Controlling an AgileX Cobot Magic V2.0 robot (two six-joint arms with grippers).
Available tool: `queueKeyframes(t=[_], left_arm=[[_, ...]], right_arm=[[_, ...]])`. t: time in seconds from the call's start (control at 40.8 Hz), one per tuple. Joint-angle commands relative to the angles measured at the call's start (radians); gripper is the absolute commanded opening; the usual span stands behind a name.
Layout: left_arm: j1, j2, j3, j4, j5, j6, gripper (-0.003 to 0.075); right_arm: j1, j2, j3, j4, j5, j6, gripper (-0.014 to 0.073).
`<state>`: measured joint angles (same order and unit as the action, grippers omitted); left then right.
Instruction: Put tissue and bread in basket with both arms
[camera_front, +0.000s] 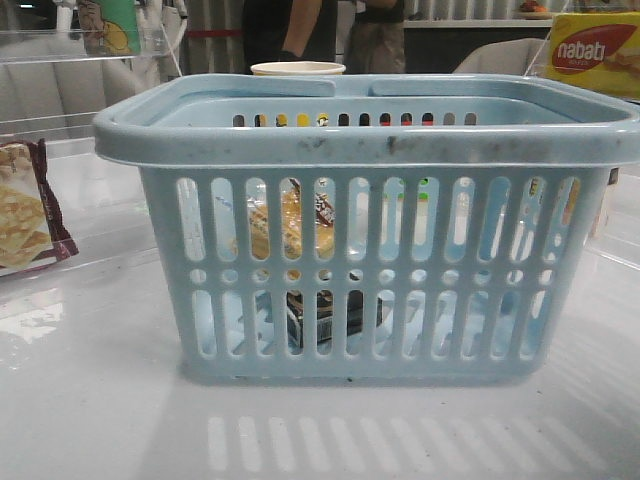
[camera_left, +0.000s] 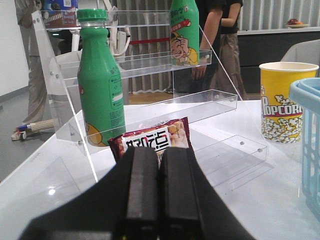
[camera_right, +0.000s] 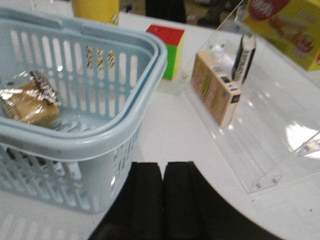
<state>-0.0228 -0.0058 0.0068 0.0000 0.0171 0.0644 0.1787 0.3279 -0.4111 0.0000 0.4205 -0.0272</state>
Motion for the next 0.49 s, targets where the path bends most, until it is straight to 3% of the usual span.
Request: queueKeyframes(t=[0.0,0.466], left_arm=[[0.003,-0.018,0.0,-0.014,-0.088,-0.009,0.0092],[0.003,-0.018,0.0,-0.014,-0.088,-0.009,0.0092]], right_arm=[[-0.047,-0.095,0.069,-0.008,-0.199,-0.003,0.0057],[-0.117,-0.359,0.444,-0.007,-0.465,-0.002,0.0057]])
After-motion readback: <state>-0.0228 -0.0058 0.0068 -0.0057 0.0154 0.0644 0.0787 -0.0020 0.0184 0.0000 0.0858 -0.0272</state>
